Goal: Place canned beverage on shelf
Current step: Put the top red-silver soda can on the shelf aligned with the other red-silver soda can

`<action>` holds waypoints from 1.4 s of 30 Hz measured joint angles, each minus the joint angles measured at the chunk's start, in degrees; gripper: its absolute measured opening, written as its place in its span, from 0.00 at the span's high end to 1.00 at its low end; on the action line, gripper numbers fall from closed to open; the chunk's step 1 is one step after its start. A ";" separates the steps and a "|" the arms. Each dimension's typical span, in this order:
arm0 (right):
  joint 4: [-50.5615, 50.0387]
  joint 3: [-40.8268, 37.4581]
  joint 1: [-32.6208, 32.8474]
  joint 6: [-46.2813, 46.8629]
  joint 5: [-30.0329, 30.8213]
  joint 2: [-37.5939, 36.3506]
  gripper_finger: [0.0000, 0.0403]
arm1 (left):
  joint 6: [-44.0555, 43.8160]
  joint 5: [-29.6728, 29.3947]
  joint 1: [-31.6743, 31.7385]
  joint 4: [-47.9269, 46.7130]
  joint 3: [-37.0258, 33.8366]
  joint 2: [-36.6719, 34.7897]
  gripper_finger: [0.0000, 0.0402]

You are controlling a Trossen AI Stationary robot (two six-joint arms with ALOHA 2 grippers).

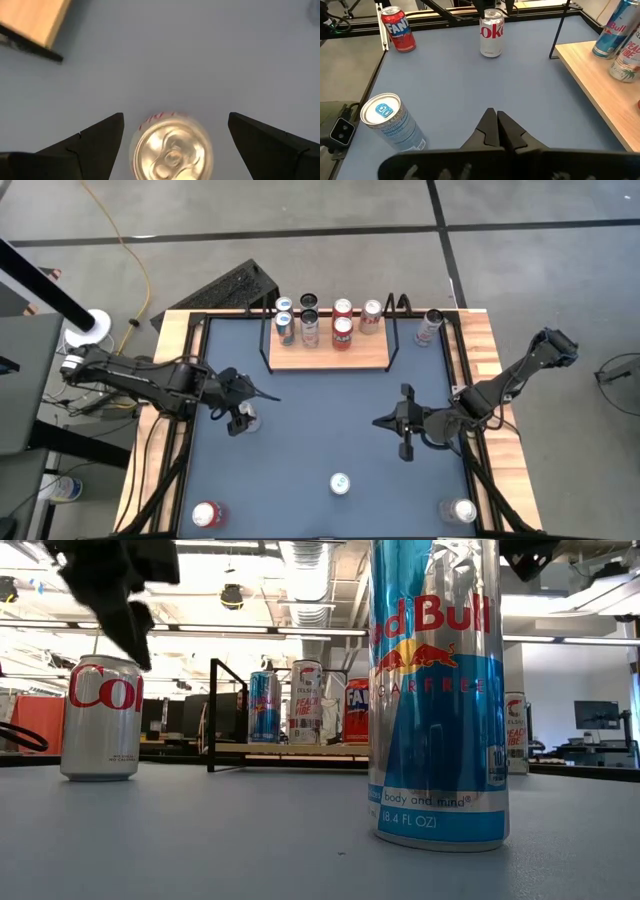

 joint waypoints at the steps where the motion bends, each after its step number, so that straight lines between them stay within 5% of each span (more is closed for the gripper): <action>1: -0.06 0.00 -0.24 -0.01 -0.09 0.01 1.00 | 0.28 -0.12 0.00 -0.02 0.77 -0.02 0.13; 30: -0.08 0.00 -0.67 -1.40 -0.15 0.02 1.00 | -4.04 1.60 -0.02 1.09 -7.45 0.36 0.14; 42: -0.08 0.00 -0.50 -1.35 -0.16 0.02 1.00 | -3.41 2.67 -0.01 1.32 -7.45 0.33 0.28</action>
